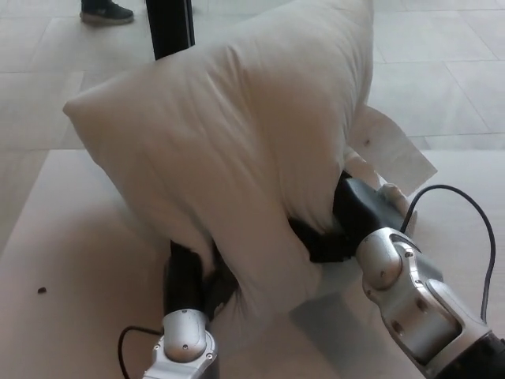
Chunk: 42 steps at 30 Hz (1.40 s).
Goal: The robot uses its left hand to press on the left side of the pillow kept in the middle of the desk and uses its right hand to lift up and the right side of the pillow and turn it over
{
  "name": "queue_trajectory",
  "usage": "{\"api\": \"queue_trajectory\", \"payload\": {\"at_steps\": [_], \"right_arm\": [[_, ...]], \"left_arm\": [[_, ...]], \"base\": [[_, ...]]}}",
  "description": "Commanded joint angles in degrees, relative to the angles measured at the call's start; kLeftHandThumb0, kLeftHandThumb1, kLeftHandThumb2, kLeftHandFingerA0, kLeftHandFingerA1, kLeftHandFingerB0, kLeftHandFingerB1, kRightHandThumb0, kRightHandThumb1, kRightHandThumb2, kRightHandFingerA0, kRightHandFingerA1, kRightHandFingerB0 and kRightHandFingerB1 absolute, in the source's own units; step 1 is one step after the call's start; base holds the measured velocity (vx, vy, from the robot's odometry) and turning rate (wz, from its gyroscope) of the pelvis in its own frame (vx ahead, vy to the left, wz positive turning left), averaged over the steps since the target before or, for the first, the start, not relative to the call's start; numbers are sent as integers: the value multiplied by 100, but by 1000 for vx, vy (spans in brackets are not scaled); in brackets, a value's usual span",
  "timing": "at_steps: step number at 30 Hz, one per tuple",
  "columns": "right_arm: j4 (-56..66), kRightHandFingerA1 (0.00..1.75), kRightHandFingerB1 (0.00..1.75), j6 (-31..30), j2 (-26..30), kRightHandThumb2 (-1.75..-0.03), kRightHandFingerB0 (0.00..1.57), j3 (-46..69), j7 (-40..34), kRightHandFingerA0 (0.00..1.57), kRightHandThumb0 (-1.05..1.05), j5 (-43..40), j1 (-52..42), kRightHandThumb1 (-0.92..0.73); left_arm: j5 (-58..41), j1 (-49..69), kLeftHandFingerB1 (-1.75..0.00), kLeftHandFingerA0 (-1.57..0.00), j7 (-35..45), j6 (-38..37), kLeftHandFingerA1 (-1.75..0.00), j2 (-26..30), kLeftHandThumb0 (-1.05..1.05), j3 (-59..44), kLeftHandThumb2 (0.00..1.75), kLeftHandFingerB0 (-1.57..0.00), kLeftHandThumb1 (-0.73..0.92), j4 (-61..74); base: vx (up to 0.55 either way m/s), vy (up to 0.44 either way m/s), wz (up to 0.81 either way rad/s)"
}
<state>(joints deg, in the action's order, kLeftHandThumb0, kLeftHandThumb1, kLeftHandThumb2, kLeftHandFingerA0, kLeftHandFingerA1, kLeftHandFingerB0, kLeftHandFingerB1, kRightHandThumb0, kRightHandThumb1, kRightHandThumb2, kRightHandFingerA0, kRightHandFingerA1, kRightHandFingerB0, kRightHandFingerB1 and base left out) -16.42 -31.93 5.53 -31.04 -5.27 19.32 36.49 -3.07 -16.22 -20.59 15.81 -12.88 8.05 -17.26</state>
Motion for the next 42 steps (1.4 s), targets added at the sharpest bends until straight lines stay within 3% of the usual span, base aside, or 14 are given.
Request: {"api": "queue_trajectory", "payload": {"at_steps": [1, 4, 10, 15, 18, 20, 21, 25, 26, 35, 36, 37, 41, 42], "right_arm": [[-443, 85, 65, 1431, -1496, -57, 43, -2792, 2716, 41, -63, -380, -463, -58], [-387, 125, 64, 1271, -1450, -58, 42, -2343, 2369, 37, -64, -531, -660, -56], [290, 74, 59, 1049, -1151, -59, 38, -1362, 1885, 32, -67, -897, -744, -63], [1375, 105, 53, 440, -1018, -58, 39, 227, 1748, 33, -61, -1845, -825, -60], [2515, 91, 38, -188, -672, -60, 48, 2409, 1614, 61, -51, -2958, -708, -61], [2664, 69, 49, -379, -349, -86, 37, 3429, 1443, 53, -57, -3204, -635, -49], [2646, 48, 33, -476, -140, -58, 40, 3817, 1457, 41, -53, -3271, -679, -58], [2574, 56, 46, -667, 327, -83, 30, 4547, 1579, 37, -54, -3289, -826, -50], [2375, 50, 32, -638, 842, -58, 35, 5194, 1593, 47, -52, -3148, -1263, -59], [1706, 55, 34, -166, 1469, -59, 41, 6523, 1769, 50, -52, -3170, -2385, -60], [1721, 61, 48, -141, 1534, -85, 34, 6619, 1708, 45, -56, -3056, -2553, -49], [1543, 52, 35, 113, 1627, -59, 41, 6887, 1739, 49, -50, -3082, -2782, -63], [1133, 65, 48, 435, 1785, -85, 39, 7448, 1748, 50, -64, -3203, -3089, -49], [1004, 66, 50, 494, 1783, -84, 44, 7691, 1639, 54, -65, -3290, -3093, -47]], "left_arm": [[145, 489, -6, -13, 900, 30, -51, -1436, -104, 1517, 110, 0, 76, -1539], [111, 455, -4, -12, 926, 85, -52, -1423, -104, 1531, 110, 0, 77, -1490], [189, 309, -7, -22, 1106, -11, -76, -1109, -94, 1628, 107, 0, 76, -1305], [822, 376, 0, -5, 1240, -157, -50, -24, -70, 2144, 78, 0, 92, -415], [-729, 775, 0, -8, 1332, 175, -58, -24, -70, 466, 94, 0, 72, 146], [-906, 956, 0, -2, 1625, 188, -54, 586, -72, 74, 94, 0, 71, 485], [-978, 1029, 0, -5, 1700, 246, -55, 846, -68, -114, 93, 0, 71, 679], [-1169, 1110, 0, -2, 1899, 447, -49, 1340, -77, -471, 93, 0, 69, 1079], [-1460, 1207, 0, -4, 2130, 455, -50, 1833, -64, -995, 65, 0, 83, 1405], [-2181, 1403, -1, -9, 2629, 708, -47, 2907, -65, -2299, 62, 0, 77, 1437], [-2179, 1426, -16, -12, 2575, 660, -55, 2945, -69, -2424, 93, 0, 59, 1353], [-2116, 1518, -19, -15, 2605, 633, -55, 3137, -70, -2559, 95, 0, 58, 1311], [-2334, 1740, -18, -22, 2717, 558, -57, 3295, -72, -2980, 94, -3, 57, 1232], [-2339, 1790, -24, -27, 2788, 550, -48, 3397, -69, -3066, 62, 0, 74, 1176]], "base": [[0, 0, 0], [0, 0, 0], [0, 0, 0], [0, 0, 0], [0, 0, 0], [0, 0, 0], [0, 0, 0], [0, 0, 0], [0, 0, 0], [0, 0, 0], [0, 0, 0], [0, 0, 0], [0, 0, 0], [0, 0, 0]]}}
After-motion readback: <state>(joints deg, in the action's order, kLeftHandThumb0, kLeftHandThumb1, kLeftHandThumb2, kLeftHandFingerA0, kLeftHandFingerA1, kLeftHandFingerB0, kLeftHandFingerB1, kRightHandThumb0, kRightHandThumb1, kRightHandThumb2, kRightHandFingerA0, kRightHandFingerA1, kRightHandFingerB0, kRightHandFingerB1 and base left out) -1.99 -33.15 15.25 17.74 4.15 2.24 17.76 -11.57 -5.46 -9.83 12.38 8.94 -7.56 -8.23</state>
